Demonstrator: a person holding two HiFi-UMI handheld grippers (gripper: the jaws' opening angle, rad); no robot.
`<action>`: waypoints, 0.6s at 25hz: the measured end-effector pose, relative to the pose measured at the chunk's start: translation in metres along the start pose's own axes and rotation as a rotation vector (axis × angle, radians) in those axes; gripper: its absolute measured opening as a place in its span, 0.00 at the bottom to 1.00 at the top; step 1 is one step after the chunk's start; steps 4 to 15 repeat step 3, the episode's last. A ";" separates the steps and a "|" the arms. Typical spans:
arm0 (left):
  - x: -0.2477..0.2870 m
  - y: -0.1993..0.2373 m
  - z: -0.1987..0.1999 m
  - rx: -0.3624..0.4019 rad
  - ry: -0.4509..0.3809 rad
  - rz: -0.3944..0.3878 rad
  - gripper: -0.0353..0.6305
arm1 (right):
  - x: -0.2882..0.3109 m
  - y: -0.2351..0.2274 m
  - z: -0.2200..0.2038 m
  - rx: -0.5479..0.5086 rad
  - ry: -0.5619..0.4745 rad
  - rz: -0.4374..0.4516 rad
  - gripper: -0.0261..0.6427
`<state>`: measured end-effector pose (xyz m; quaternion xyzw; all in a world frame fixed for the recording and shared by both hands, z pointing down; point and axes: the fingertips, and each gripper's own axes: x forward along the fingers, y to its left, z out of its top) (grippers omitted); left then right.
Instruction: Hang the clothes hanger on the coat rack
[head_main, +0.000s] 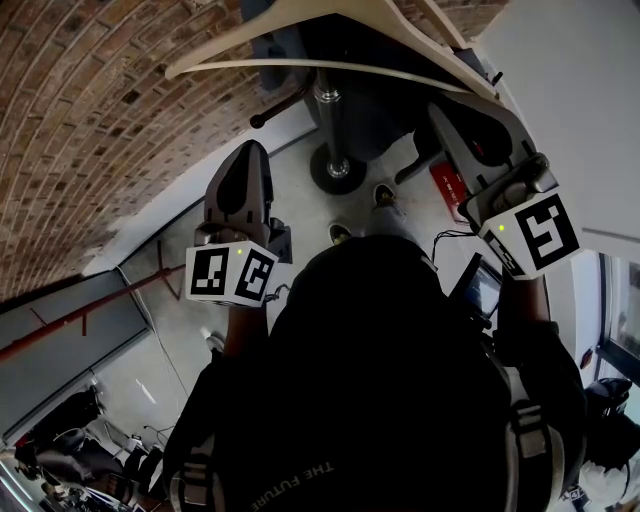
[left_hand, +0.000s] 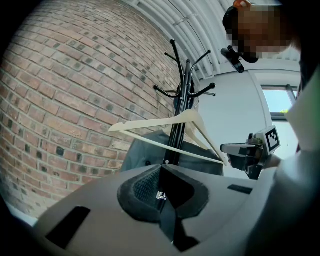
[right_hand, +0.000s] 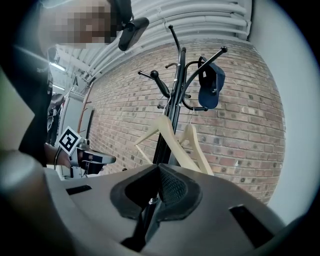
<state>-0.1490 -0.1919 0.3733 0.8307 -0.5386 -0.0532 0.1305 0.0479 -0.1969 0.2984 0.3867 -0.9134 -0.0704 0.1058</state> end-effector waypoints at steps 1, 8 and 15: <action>0.000 0.000 0.000 0.001 -0.001 -0.001 0.08 | 0.000 0.001 -0.001 -0.004 0.002 0.003 0.07; 0.001 0.000 -0.001 0.003 -0.001 -0.003 0.08 | 0.000 0.002 -0.002 -0.010 0.006 0.007 0.07; 0.001 0.000 -0.001 0.003 -0.001 -0.003 0.08 | 0.000 0.002 -0.002 -0.010 0.006 0.007 0.07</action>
